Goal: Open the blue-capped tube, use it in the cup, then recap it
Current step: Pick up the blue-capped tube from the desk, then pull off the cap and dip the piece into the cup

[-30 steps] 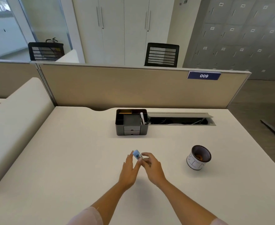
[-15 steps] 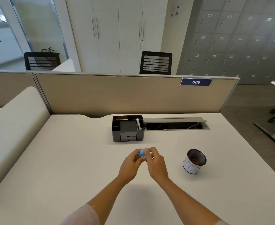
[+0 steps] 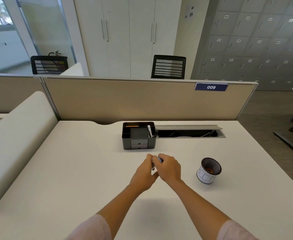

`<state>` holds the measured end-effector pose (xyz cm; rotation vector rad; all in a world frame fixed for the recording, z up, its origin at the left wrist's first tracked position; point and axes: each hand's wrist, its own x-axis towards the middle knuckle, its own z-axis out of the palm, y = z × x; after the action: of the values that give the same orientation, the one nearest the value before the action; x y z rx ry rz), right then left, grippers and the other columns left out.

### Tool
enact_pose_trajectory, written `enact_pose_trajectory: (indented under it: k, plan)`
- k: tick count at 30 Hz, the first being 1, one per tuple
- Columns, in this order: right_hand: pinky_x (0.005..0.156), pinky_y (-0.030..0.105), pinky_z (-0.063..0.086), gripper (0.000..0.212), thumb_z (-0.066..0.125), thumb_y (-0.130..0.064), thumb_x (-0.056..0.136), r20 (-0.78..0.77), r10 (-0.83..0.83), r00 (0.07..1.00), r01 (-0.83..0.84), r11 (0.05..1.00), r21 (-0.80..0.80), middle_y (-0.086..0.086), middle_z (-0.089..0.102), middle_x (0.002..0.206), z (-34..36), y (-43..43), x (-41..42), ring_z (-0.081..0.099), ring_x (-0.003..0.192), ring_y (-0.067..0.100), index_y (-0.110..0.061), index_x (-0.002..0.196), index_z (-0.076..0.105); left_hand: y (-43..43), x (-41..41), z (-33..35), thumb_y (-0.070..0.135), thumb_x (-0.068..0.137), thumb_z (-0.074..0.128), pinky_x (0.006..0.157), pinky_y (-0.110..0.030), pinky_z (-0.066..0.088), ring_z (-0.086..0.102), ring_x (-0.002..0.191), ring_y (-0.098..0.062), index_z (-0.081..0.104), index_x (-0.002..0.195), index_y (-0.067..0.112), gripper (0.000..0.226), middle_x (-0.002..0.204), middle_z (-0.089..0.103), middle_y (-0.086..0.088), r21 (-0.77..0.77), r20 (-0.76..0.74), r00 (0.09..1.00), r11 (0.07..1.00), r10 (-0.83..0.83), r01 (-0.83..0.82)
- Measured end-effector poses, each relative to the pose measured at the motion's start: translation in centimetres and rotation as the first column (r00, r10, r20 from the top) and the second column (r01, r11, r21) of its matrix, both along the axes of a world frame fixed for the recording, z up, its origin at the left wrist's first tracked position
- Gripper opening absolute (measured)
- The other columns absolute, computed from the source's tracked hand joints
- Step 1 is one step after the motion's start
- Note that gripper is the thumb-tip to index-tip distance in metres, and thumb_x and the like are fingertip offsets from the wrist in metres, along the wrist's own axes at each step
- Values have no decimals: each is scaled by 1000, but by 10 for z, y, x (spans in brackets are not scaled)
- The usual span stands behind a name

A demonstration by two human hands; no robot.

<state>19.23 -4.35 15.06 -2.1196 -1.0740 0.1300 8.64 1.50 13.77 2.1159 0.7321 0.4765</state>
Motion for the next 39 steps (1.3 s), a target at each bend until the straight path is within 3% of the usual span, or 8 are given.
enact_pose_trajectory:
  k: [5, 13, 17, 20, 25, 32, 36, 39]
  plan:
    - [42, 31, 32, 47, 46, -41, 79, 20, 103, 994, -104, 992, 64, 6, 48, 40, 6, 0, 4, 35, 41, 13, -8, 45, 48, -2, 7, 10, 12, 80, 56, 49, -26, 43, 56, 61, -15, 56, 92, 22, 16, 69, 62, 5, 32, -89, 988, 992, 127, -124]
    - [38, 22, 28, 43, 46, -33, 76, 56, 138, 989, -148, 955, 256, -10, 35, 31, 11, 1, 8, 35, 33, 12, -17, 36, 46, 2, 13, 24, 6, 72, 50, 43, -24, 36, 46, 47, -12, 54, 59, 25, 24, 54, 55, 5, -128, -65, 998, 991, 19, -27]
    - [39, 13, 21, 39, 47, -30, 76, 145, 203, 968, -236, 933, 271, -12, 30, 34, 17, 0, 11, 31, 32, 11, -21, 38, 40, 7, 9, 22, -2, 76, 57, 50, -24, 38, 45, 54, -15, 60, 76, 0, 3, 59, 53, -4, -299, -14, 988, 944, -151, 140]
    - [40, 17, 25, 41, 45, -33, 79, 142, 238, 961, -269, 926, 264, -11, 33, 37, 18, 0, 15, 32, 34, 10, -19, 40, 42, 8, 5, 26, -3, 71, 56, 43, -18, 30, 34, 44, -9, 51, 66, 6, 11, 49, 41, 6, -376, -17, 982, 911, -190, 170]
    - [44, 31, 31, 55, 44, -30, 94, -228, -22, 974, 111, 916, 386, -10, 41, 34, 19, 0, 25, 38, 36, 6, -23, 42, 30, 14, 0, 24, 3, 70, 61, 45, -20, 28, 31, 46, -10, 39, 60, 15, 27, 51, 36, 7, -324, -56, 993, 943, -107, 83]
    - [61, 32, 47, 50, 46, -53, 94, -476, -154, 866, 179, 984, 8, -10, 72, 88, -17, -20, 21, 62, 68, 17, -9, 77, 62, 13, -15, -2, 12, 83, 55, 57, -23, 34, 37, 63, -13, 41, 84, 21, 17, 73, 41, 3, -409, -51, 998, 913, -33, 10]
    - [77, 40, 52, 45, 57, -52, 91, -506, -122, 854, 53, 987, -149, -2, 70, 88, -55, -36, 11, 63, 78, 23, -7, 88, 57, 12, -19, -16, 15, 96, 47, 62, -21, 41, 45, 77, -17, 34, 102, 15, 14, 90, 43, -2, -453, -80, 997, 891, 1, -37]
    - [70, 36, 49, 38, 63, -49, 87, -462, -104, 881, -57, 945, -323, 8, 69, 93, -78, -50, 4, 60, 75, 23, -12, 92, 54, 13, -22, -24, 22, 97, 52, 69, -22, 44, 51, 83, -18, 35, 106, 11, 22, 99, 49, -5, -412, -86, 995, 907, 52, -83]
